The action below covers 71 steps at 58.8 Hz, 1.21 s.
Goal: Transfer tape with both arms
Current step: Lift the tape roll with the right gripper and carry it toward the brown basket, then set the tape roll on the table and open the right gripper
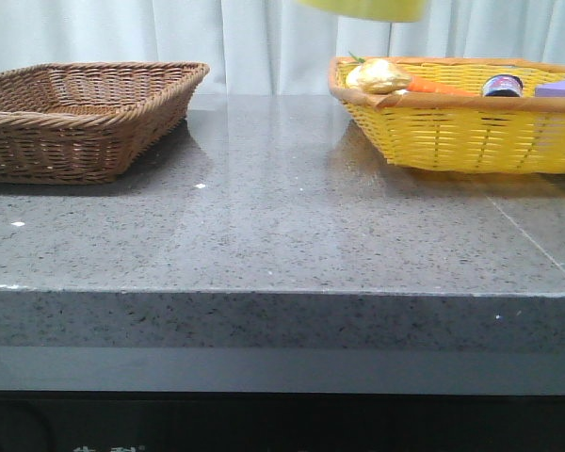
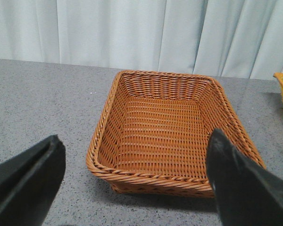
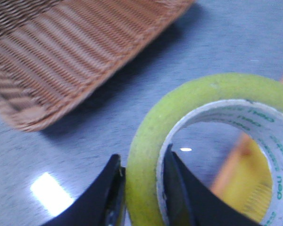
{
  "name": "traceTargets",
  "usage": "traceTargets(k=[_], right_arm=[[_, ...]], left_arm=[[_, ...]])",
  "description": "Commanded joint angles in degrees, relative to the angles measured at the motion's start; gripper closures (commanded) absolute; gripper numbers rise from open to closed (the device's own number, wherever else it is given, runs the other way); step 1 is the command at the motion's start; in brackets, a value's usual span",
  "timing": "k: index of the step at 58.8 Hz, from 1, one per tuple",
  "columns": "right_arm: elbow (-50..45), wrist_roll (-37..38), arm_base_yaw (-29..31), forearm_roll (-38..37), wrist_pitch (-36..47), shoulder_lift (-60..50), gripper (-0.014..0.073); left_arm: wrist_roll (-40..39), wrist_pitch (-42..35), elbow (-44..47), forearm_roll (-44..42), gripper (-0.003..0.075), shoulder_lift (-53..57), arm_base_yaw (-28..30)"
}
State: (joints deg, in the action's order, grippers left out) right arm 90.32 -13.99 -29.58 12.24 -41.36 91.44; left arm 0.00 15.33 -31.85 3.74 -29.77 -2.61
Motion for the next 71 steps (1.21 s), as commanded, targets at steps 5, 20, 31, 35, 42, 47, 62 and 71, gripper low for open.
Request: traceTargets(k=[5, 20, 31, 35, 42, 47, 62, 71], right_arm=[[-4.1, -1.1, -5.5, 0.4, 6.1, -3.3, 0.0549], [-15.4, -1.1, -11.9, 0.9, 14.1, -3.1, 0.0549], [-19.4, -1.1, -14.7, 1.8, 20.2, -2.8, 0.0549], [-19.9, -1.1, -15.1, 2.0, 21.6, -2.5, 0.0549], [-19.9, -1.1, -15.1, 2.1, 21.7, -1.6, 0.0549], [-19.9, -1.1, -15.1, 2.2, 21.4, -1.0, 0.0542], [-19.9, -1.1, -15.1, 2.3, 21.4, -1.1, 0.0351], [-19.6, -1.1, -15.1, 2.4, 21.3, -1.1, 0.031]], left_arm=[[-0.6, -5.0, -2.1, 0.2, 0.012, -0.5, 0.2], [-0.6, -5.0, -2.1, 0.2, 0.012, -0.5, 0.2], [-0.6, -5.0, -2.1, 0.2, 0.012, -0.5, 0.2], [-0.6, -5.0, -2.1, 0.2, 0.012, -0.5, 0.2], [-0.6, -5.0, -2.1, 0.2, 0.012, -0.5, 0.2], [-0.6, -5.0, -2.1, 0.2, 0.012, -0.5, 0.2], [-0.6, -5.0, -2.1, 0.2, 0.012, -0.5, 0.2], [-0.6, -5.0, -2.1, 0.2, 0.012, -0.5, 0.2]])
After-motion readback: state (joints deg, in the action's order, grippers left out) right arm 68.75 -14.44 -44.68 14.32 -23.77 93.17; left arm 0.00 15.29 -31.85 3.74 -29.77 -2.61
